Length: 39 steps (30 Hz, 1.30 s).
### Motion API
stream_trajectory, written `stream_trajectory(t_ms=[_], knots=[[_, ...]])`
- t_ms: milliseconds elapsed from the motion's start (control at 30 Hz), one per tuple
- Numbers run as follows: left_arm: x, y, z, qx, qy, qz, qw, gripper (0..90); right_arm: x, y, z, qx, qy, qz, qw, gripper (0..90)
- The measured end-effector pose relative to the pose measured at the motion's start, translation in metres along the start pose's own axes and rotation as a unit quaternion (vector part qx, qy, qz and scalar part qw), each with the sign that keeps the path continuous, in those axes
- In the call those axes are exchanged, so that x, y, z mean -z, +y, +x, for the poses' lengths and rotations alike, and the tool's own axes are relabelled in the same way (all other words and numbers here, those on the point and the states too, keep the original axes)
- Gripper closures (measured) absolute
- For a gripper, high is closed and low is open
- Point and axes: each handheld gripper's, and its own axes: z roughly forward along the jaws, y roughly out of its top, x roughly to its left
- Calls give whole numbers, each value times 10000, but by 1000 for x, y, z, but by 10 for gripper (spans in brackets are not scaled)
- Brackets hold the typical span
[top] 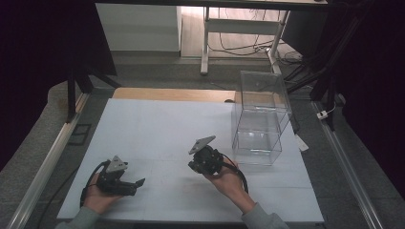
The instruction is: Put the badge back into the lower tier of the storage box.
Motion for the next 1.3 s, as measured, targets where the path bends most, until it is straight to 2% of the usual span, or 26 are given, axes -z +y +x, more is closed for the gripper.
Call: stream_trajectory(t_ms=[567,867,1300], knots=[[2,-1,0,0,-4,-83,10000,83,40,-10,-16,-191,-224,-255,9992,888],[1,-1,-1,-17,-33,-74,10000,83,49,-18,-21,-252,-289,-231,9990,887],[0,-1,-1,-19,-44,-55,10000,84,74,-19,-30,-350,-416,-432,9976,887]])
